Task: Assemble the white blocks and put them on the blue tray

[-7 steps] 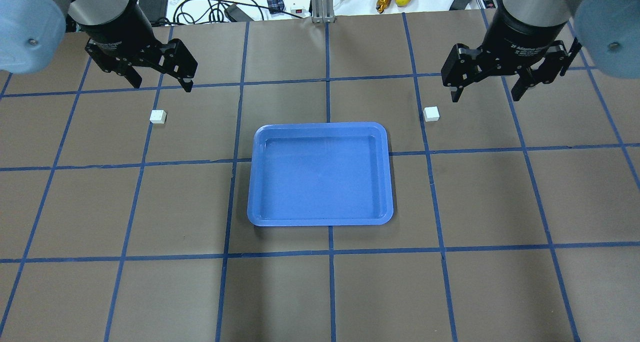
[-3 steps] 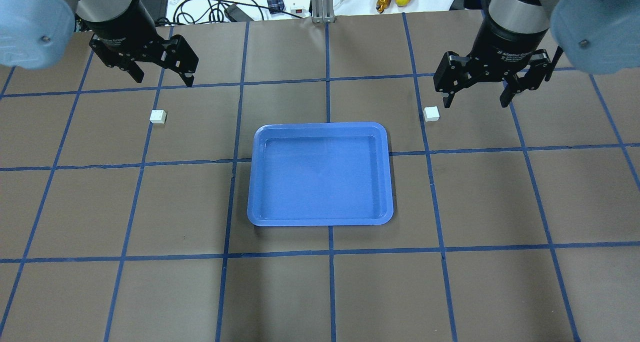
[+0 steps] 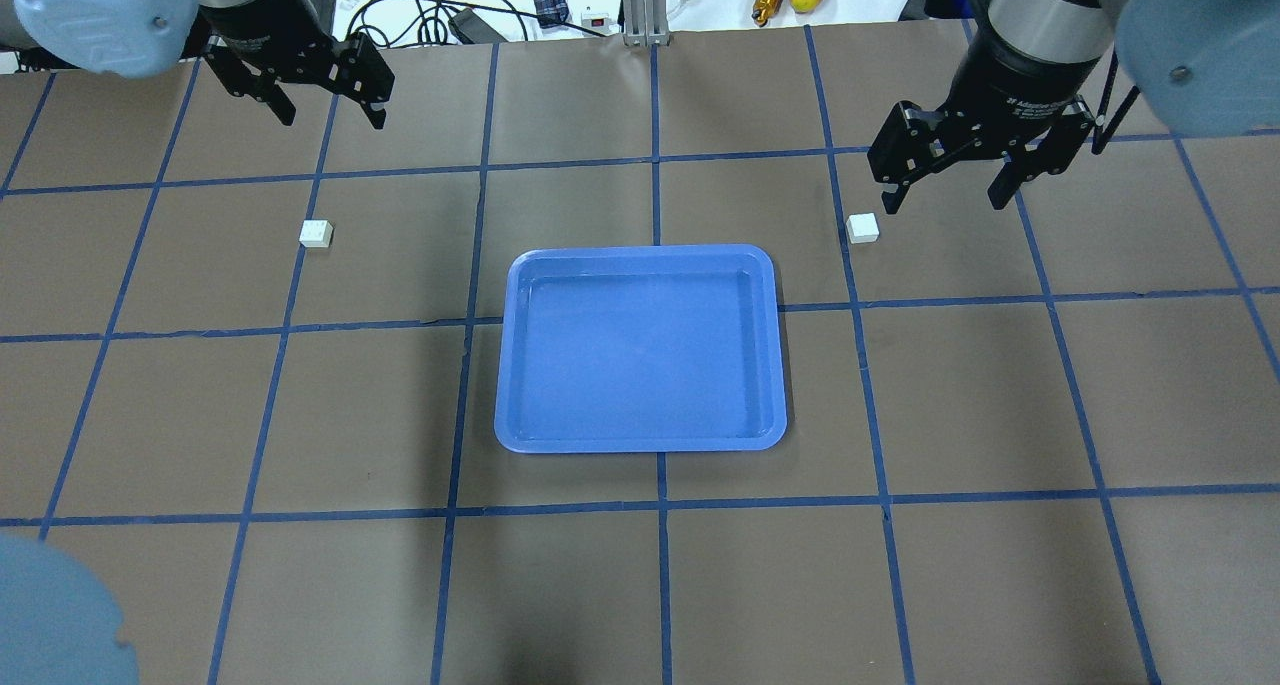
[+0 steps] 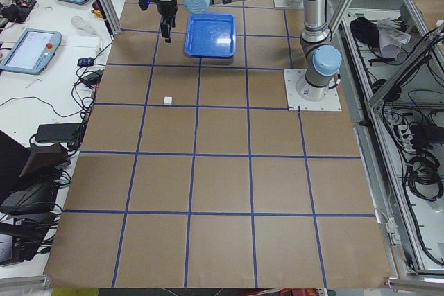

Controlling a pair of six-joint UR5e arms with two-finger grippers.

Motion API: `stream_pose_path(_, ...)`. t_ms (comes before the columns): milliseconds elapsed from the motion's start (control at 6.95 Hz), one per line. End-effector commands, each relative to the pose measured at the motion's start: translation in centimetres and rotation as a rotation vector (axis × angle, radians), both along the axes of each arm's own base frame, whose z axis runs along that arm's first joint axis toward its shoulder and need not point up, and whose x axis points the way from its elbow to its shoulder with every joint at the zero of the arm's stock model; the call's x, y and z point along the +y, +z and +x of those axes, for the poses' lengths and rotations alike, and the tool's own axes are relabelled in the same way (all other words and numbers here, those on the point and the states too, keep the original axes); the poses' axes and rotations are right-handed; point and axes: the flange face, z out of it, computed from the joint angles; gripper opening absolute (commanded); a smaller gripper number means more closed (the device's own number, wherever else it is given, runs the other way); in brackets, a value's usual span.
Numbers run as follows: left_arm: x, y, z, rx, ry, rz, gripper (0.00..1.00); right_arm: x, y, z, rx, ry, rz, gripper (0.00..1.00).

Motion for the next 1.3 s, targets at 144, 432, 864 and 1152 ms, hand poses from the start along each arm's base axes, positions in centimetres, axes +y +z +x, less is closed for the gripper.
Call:
stream_pose_path(144,-6.6,-11.3,6.0,-0.004,0.037,-0.006,1.00,-6.3,-5.5,-9.0,-0.033,0.466,-0.150,1.00)
stream_pose_path(432,-8.5,-16.3,7.3,-0.015,-0.016,-0.031,1.00,-10.2,-11.4,-10.4,-0.075,0.798,-0.223,1.00)
stream_pose_path(864,-7.3,-18.0,9.9,-0.088,-0.023,0.037,1.00,-11.9,-17.1,-11.0,-0.226,1.028,-0.294,1.00)
stream_pose_path(1152,-4.2,-19.9,10.9,-0.100,-0.033,0.102,1.00,-13.5,-19.8,-13.3,-0.225,1.009,-0.352,1.00)
